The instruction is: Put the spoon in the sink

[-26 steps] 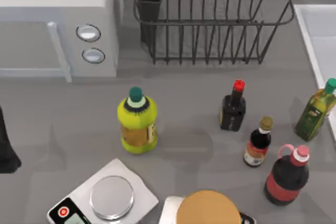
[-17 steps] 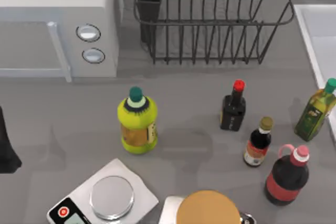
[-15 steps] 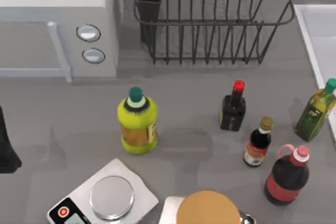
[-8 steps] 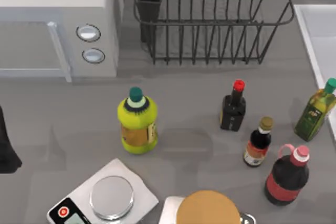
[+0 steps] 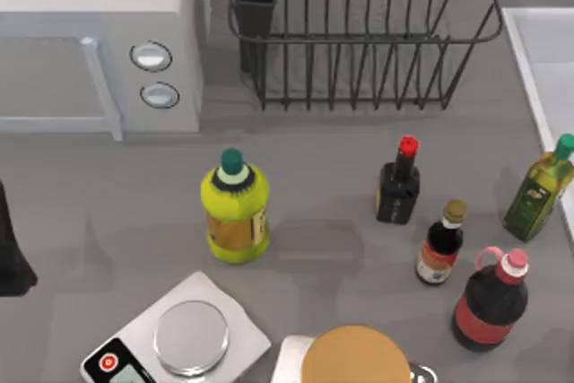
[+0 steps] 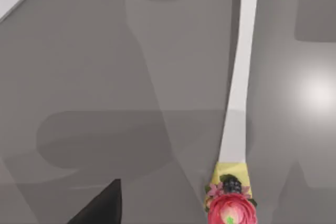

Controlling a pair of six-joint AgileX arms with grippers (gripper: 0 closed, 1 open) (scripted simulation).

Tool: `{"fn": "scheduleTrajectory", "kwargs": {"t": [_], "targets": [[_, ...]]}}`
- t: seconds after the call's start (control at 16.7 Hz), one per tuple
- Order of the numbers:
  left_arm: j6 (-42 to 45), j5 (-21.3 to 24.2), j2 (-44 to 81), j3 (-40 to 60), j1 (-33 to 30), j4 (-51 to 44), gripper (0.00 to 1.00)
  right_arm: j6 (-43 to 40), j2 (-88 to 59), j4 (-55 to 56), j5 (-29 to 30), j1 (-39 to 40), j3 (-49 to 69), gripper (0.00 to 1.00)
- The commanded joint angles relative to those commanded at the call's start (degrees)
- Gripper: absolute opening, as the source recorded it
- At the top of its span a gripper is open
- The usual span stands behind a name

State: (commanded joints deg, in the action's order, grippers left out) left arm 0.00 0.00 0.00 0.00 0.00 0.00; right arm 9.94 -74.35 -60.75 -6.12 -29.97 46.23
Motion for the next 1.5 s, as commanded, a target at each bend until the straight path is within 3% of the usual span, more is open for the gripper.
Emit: {"fn": "scheduleTrajectory", "kwargs": {"t": [0.36, 0.84, 1.2, 1.5], "targets": [[0.0, 0.0, 0.0, 0.0, 0.0, 0.0, 1.0, 0.4, -0.9, 2.3, 0.0, 0.4, -1.5, 1.0], [0.0, 0.0, 0.0, 0.0, 0.0, 0.0, 1.0, 3.0, -11.7, 25.5, 0.0, 2.8, -13.1, 1.0], [0.0, 0.0, 0.0, 0.0, 0.0, 0.0, 1.0, 3.5, -13.5, 28.8, 0.0, 3.3, -14.9, 1.0], [0.0, 0.0, 0.0, 0.0, 0.0, 0.0, 1.0, 3.5, -13.5, 28.8, 0.0, 3.3, -14.9, 0.62]]}}
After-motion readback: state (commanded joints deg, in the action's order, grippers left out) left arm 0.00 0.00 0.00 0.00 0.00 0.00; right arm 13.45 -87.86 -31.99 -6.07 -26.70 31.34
